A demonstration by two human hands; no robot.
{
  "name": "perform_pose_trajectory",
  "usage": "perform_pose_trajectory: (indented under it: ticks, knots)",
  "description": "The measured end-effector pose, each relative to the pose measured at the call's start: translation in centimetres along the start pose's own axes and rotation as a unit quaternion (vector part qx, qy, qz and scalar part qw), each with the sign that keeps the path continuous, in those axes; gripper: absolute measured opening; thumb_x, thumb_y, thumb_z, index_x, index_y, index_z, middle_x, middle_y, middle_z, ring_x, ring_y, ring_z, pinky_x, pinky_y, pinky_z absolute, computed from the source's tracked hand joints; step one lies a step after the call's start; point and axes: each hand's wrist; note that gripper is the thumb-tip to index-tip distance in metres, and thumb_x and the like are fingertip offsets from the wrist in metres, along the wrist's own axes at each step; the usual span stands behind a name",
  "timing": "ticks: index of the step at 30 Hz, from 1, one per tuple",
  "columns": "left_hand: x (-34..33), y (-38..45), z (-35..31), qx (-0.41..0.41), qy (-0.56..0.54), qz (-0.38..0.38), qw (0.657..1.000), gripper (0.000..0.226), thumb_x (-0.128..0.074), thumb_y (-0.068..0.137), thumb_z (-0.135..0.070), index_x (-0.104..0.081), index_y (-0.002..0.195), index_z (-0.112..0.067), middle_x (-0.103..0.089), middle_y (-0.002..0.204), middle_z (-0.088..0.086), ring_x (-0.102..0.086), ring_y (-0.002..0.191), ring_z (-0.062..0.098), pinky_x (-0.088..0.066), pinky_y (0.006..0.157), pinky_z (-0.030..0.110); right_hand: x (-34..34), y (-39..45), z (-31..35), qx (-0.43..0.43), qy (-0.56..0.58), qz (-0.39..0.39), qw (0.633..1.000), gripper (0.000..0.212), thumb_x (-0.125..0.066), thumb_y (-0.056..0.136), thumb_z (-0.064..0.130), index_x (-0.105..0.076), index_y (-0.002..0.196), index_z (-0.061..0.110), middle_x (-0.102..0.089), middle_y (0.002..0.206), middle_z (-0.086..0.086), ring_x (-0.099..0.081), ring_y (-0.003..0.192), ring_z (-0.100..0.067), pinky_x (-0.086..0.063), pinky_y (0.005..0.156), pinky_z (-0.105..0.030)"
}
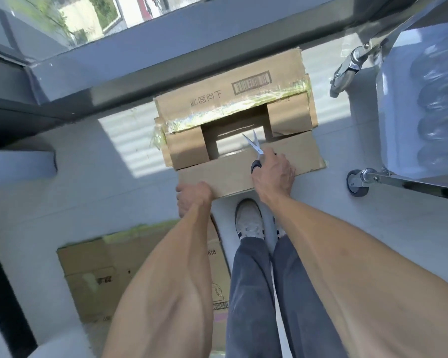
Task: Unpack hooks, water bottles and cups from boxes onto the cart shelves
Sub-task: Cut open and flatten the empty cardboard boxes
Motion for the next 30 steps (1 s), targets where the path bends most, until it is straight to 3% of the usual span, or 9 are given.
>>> perform_pose_trajectory:
  ticks: [5, 7, 10, 13, 16, 18, 21, 24, 30]
  knots:
    - [-1.4, -1.2, 3.0, -0.118, 0.021, 0.020, 0.993, 0.036, -0.048, 0.088, -0.018, -0.055, 0.120, -0.003, -0.063, 0.122, 0.018, -0.059, 0.113, 0.035, -0.045, 0.091, 0.036, -1.0, -1.7, 2.3, 0.025, -0.006, 0.030, 0.999, 0.023, -0.050, 0.095, 0.024, -0.059, 0.114, 0.015, -0.062, 0.106, -0.013, -0.057, 0.096, -0.033, -0.041, 0.088, -0.040]
    - [-2.6, -2.9, 3.2, -0.174, 0.028, 0.074, 0.981, 0.022, -0.049, 0.086, -0.015, -0.064, 0.099, -0.006, -0.067, 0.109, 0.016, -0.063, 0.102, 0.034, -0.044, 0.076, 0.031, -1.1, -2.2, 1.8, 0.057, -0.032, 0.036, 0.997, 0.023, -0.051, 0.094, 0.024, -0.059, 0.114, 0.015, -0.062, 0.108, -0.014, -0.057, 0.099, -0.034, -0.042, 0.088, -0.040]
    - [-4.2, -5.9, 3.0, -0.280, 0.073, 0.187, 0.939, 0.013, -0.050, 0.082, -0.016, -0.056, 0.072, -0.011, -0.069, 0.093, 0.015, -0.060, 0.079, 0.030, -0.040, 0.064, 0.029, -1.0, -2.5, 0.6, 0.067, -0.050, 0.046, 0.995, 0.024, -0.052, 0.092, 0.024, -0.058, 0.113, 0.015, -0.061, 0.111, -0.015, -0.056, 0.103, -0.035, -0.040, 0.090, -0.040]
    - [-4.9, -7.9, 3.8, -0.288, 0.033, 0.104, 0.951, 0.017, -0.050, 0.084, -0.025, -0.053, 0.070, -0.016, -0.069, 0.090, 0.012, -0.060, 0.076, 0.031, -0.039, 0.062, 0.029, -0.7, -2.9, -0.9, 0.060, -0.082, 0.053, 0.993, 0.022, -0.051, 0.093, 0.026, -0.058, 0.111, 0.017, -0.062, 0.108, -0.015, -0.057, 0.103, -0.035, -0.040, 0.089, -0.040]
    - [-4.1, -7.3, 4.4, -0.210, -0.071, -0.063, 0.973, 0.006, -0.051, 0.084, -0.014, -0.053, 0.090, -0.015, -0.061, 0.103, 0.012, -0.060, 0.093, 0.031, -0.045, 0.073, 0.035, -0.6, -3.7, -2.8, 0.048, -0.102, 0.078, 0.991, 0.016, -0.053, 0.092, 0.025, -0.057, 0.105, 0.016, -0.063, 0.104, -0.015, -0.058, 0.099, -0.035, -0.042, 0.087, -0.039]
    - [-3.5, -5.5, 4.1, -0.206, -0.070, -0.131, 0.967, 0.028, -0.052, 0.088, -0.014, -0.049, 0.116, -0.013, -0.049, 0.123, 0.012, -0.051, 0.110, 0.030, -0.042, 0.083, 0.038, -1.0, -4.4, -4.0, 0.045, -0.108, 0.087, 0.989, 0.013, -0.055, 0.093, 0.025, -0.052, 0.101, 0.016, -0.064, 0.102, -0.015, -0.060, 0.096, -0.035, -0.042, 0.083, -0.039]
    - [-2.6, -3.0, 2.7, -0.256, -0.018, -0.087, 0.963, 0.070, -0.061, 0.086, -0.035, -0.030, 0.145, -0.015, -0.018, 0.155, 0.019, -0.024, 0.141, 0.034, -0.032, 0.105, 0.045, -2.3, -5.3, -5.0, 0.065, -0.113, 0.067, 0.989, 0.019, -0.054, 0.094, 0.024, -0.044, 0.105, 0.014, -0.064, 0.102, -0.014, -0.061, 0.096, -0.036, -0.040, 0.079, -0.040]
    - [-3.2, -2.5, 1.1, -0.326, 0.092, -0.017, 0.941, 0.114, -0.077, 0.069, -0.056, -0.010, 0.154, -0.020, 0.000, 0.161, 0.019, -0.006, 0.148, 0.035, -0.025, 0.112, 0.050, -3.7, -6.2, -5.7, 0.100, -0.145, 0.065, 0.982, 0.026, -0.053, 0.092, 0.019, -0.046, 0.116, 0.012, -0.060, 0.112, -0.013, -0.057, 0.105, -0.032, -0.038, 0.088, -0.042]
    - [-3.8, -1.8, 0.5, -0.351, 0.132, -0.009, 0.927, 0.121, -0.087, 0.054, -0.024, -0.011, 0.149, -0.024, -0.033, 0.135, 0.015, -0.035, 0.124, 0.035, -0.042, 0.092, 0.044, -4.0, -6.1, -8.1, 0.218, -0.297, 0.066, 0.927, 0.035, -0.059, 0.086, 0.019, -0.046, 0.119, 0.015, -0.059, 0.110, -0.011, -0.055, 0.099, -0.028, -0.033, 0.084, -0.041]
Point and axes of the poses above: each hand's wrist, its own y-axis towards the middle knuckle, its own x-axis out of the back of the hand, z = x × y
